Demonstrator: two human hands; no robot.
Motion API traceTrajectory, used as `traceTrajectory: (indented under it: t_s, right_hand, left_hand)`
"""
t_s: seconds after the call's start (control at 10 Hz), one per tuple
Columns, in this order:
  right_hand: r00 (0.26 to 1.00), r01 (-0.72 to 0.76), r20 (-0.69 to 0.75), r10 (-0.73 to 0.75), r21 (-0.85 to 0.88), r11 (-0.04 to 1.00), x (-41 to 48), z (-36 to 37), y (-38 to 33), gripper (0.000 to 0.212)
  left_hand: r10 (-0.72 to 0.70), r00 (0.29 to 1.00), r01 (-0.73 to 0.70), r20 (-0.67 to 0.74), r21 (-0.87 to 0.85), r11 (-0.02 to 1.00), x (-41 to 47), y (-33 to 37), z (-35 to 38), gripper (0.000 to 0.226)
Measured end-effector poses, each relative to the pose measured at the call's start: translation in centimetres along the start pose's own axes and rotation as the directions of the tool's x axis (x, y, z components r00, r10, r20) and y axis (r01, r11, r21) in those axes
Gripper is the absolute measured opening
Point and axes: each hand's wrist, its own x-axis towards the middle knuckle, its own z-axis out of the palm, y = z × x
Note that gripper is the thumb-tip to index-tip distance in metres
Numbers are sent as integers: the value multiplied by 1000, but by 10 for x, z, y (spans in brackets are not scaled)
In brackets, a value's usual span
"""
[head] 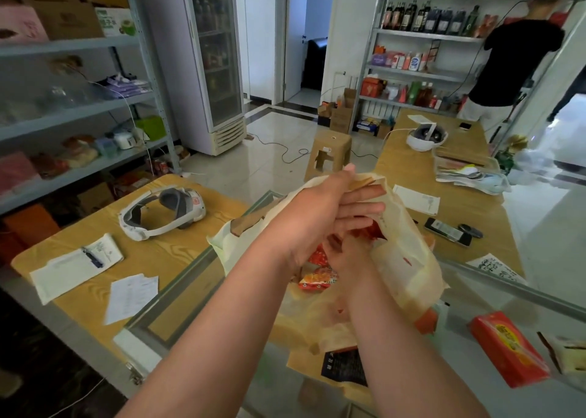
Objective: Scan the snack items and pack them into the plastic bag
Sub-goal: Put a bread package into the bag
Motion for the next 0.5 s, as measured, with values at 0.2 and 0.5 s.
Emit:
traceTrajectory:
  t_s: [0.2,0.5]
  right_hand:
    - [987,-105,-75,142,367,924,-9,-6,21,15]
    - [967,-235,34,253,510,828,-68,-37,-28,21]
  left_hand:
    - [29,999,-29,23,-3,1000,6,5,-1,31]
    - [89,978,-8,188,-390,921,9,-24,41,24]
